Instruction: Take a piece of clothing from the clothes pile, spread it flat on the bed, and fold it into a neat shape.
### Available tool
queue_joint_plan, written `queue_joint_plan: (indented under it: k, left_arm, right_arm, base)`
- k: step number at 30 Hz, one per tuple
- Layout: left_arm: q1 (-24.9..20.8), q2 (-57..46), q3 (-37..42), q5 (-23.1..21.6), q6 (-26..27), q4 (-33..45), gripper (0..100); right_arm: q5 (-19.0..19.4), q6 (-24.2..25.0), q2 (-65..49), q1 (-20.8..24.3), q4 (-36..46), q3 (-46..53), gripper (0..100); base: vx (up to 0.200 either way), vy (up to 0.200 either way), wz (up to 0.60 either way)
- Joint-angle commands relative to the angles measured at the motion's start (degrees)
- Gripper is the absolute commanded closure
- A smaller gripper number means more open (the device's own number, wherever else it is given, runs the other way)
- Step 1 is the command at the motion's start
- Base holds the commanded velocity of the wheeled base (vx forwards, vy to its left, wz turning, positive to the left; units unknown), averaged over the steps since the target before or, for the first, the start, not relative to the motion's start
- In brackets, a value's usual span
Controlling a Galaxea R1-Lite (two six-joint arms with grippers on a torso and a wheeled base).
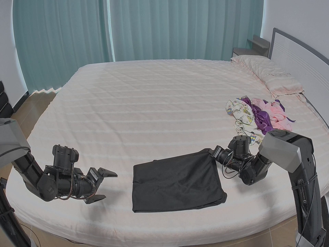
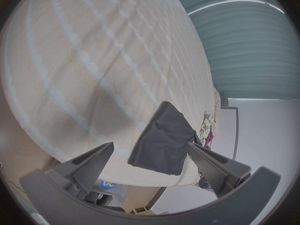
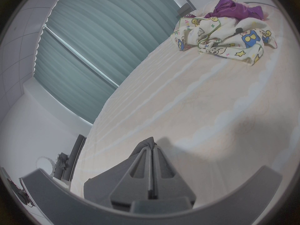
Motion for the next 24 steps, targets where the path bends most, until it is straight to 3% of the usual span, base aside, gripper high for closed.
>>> queue_joint_plan:
  k: [1,8,9,17,24]
  left_arm:
    - [0.02,0.05,-0.01,-0.01,-0.03,0.0,0]
    - [0.02,0.05,-0.01,-0.01,-0.03,0.0,0]
    - [0.02,0.05,-0.01,-0.01,-0.03,0.0,0]
    - [-0.07,0.13,-0.18,0.61,-0.03,0.0,0]
    - [-0.51,0.75,0.34,1.49,-0.03,-2.81,0]
  right_arm:
    - [-0.73,-0.02,0.33,-0.38,-0.07,-0.35,100]
    - [-0.9,-0.02,0.51,-0.38,0.02,-0.44,100]
    - [-0.9,-0.02,0.42,-0.38,0.02,-0.35,0]
    - [-0.11,-0.28,-4.24,-2.67,-0.51,6.68,0]
    - [0.5,-0.72,-6.0,-1.96,-8.51,17.14,0]
  base:
    - [0.0,0.0,0.0]
    - [0.0,0.0,0.0]
    - [0.0,0.0,0.0]
    - [0.0,0.0,0.0]
    - [0.0,0.0,0.0]
